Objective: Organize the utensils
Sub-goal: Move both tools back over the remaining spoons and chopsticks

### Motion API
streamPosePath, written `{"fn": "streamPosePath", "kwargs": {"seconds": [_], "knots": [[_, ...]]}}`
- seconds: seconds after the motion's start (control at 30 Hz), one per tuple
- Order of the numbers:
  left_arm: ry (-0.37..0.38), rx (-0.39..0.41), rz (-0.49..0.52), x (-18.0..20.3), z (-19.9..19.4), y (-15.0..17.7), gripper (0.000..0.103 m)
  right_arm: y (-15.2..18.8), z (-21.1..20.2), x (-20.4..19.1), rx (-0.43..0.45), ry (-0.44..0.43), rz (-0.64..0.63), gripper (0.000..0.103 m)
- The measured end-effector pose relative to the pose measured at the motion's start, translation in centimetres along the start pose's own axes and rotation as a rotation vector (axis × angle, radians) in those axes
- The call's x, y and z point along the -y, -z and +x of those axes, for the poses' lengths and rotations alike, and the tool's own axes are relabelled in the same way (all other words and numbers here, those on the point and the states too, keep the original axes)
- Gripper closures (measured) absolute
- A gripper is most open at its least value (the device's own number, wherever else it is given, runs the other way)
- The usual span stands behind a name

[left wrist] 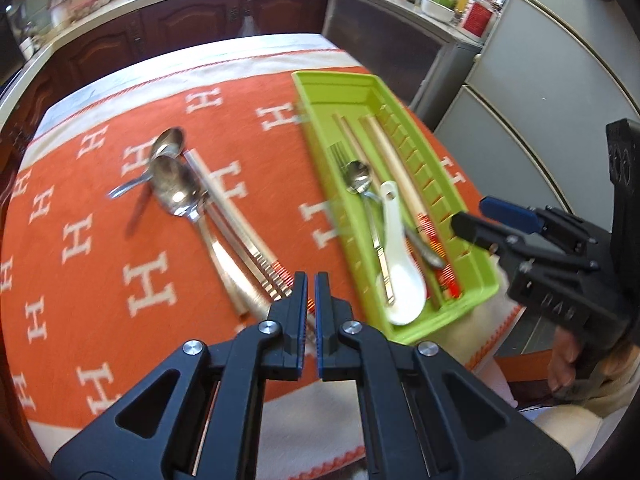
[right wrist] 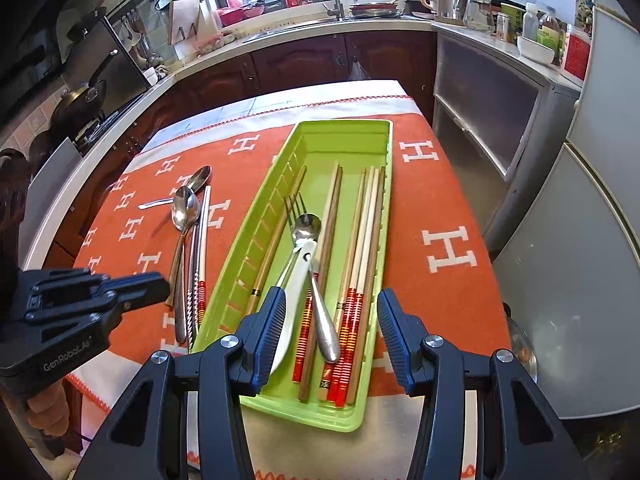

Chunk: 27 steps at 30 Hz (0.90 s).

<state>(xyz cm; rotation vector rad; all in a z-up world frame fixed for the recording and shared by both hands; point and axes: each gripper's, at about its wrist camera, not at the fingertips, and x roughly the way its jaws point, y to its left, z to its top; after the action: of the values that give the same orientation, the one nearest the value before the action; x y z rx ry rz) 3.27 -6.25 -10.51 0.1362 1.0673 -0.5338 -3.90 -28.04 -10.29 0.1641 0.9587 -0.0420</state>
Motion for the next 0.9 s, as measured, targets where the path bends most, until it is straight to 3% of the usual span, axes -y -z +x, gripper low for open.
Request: {"fn": "streamPosePath", "kwargs": {"seconds": [0.47, 0.9], "knots": [[-0.041, 0.007, -0.117, -3.8, -1.6, 1.5, 0.103, -1.0, -0.8, -3.2, 0.027, 0.016, -0.070, 0.055], [-0.050, 0.024, -0.198, -6.9, -2.6, 2.1, 0.102, -3.0, -0.9, -8.4, 0.030, -0.059, -0.181, 0.055]]}}
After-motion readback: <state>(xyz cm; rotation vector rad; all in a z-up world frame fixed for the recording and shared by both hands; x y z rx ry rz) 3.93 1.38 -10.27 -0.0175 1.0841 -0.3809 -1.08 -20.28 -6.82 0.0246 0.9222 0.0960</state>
